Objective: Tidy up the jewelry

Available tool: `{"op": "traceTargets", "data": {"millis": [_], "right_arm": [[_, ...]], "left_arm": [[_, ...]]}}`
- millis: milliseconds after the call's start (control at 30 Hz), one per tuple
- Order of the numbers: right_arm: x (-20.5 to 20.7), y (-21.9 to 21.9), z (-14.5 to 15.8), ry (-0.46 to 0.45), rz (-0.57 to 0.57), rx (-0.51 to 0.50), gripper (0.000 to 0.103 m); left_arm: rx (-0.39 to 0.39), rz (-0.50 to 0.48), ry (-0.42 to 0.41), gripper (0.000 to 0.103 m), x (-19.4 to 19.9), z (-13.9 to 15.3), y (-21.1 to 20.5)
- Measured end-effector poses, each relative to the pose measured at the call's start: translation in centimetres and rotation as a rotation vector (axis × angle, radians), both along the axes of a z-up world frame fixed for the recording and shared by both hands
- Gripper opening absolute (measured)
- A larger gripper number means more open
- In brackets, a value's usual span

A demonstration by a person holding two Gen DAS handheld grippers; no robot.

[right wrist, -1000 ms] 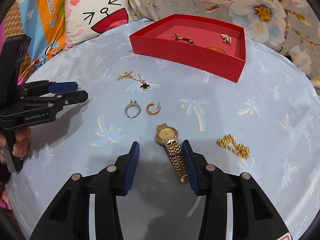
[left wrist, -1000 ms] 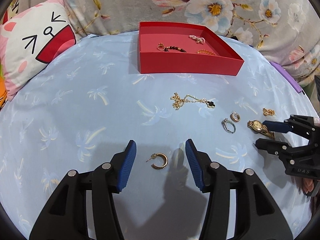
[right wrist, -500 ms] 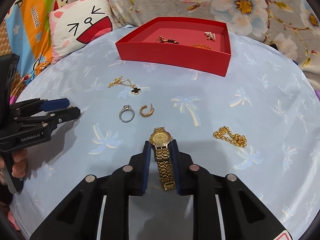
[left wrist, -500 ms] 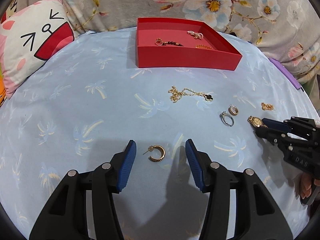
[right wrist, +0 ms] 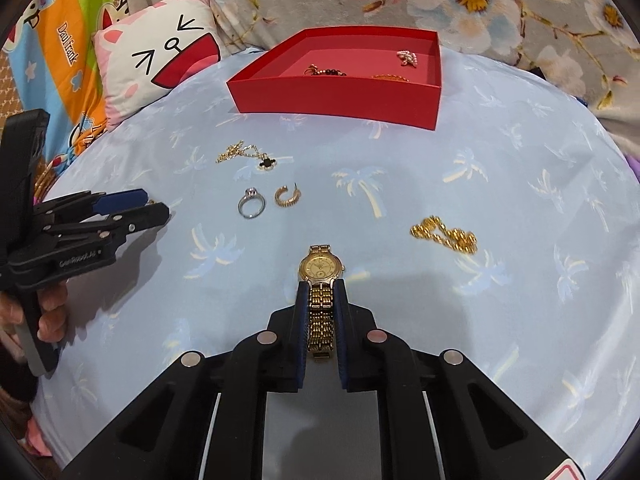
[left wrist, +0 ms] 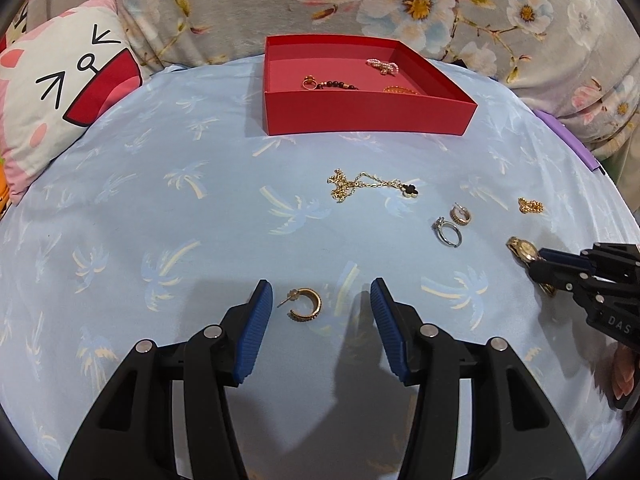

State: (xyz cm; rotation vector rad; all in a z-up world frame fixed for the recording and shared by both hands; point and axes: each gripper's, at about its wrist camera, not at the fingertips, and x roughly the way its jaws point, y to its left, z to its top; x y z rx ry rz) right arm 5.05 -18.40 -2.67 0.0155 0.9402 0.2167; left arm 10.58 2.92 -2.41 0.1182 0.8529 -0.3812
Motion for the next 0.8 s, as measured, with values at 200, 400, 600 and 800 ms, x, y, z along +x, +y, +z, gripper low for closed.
{"op": "traceTargets", "data": {"millis": [200, 400, 600, 800], "right_arm": [[-1.8, -1.3, 0.0, 0.007, -0.038, 0.036, 0.011], [-2.3, -2.0, 0.2, 0.023, -0.073, 0.045, 0.011], [-2.6, -2.5, 0.3, 0.031, -0.09, 0.049, 0.011], [-2.5, -2.5, 0.2, 0.034, -0.093, 0.053, 0.011]], "left_arm": [[-0.005, -0.033, -0.002, 0.049, -0.6, 0.1, -0.9], [0.005, -0.054, -0.026, 0.049, -1.0, 0.6, -2.8], [0.025, -0.13, -0.022, 0.049, -0.8, 0.6, -7.1], [0.074, -0.124, -0.016, 0.047, 0.5, 0.0, -10.1]]}}
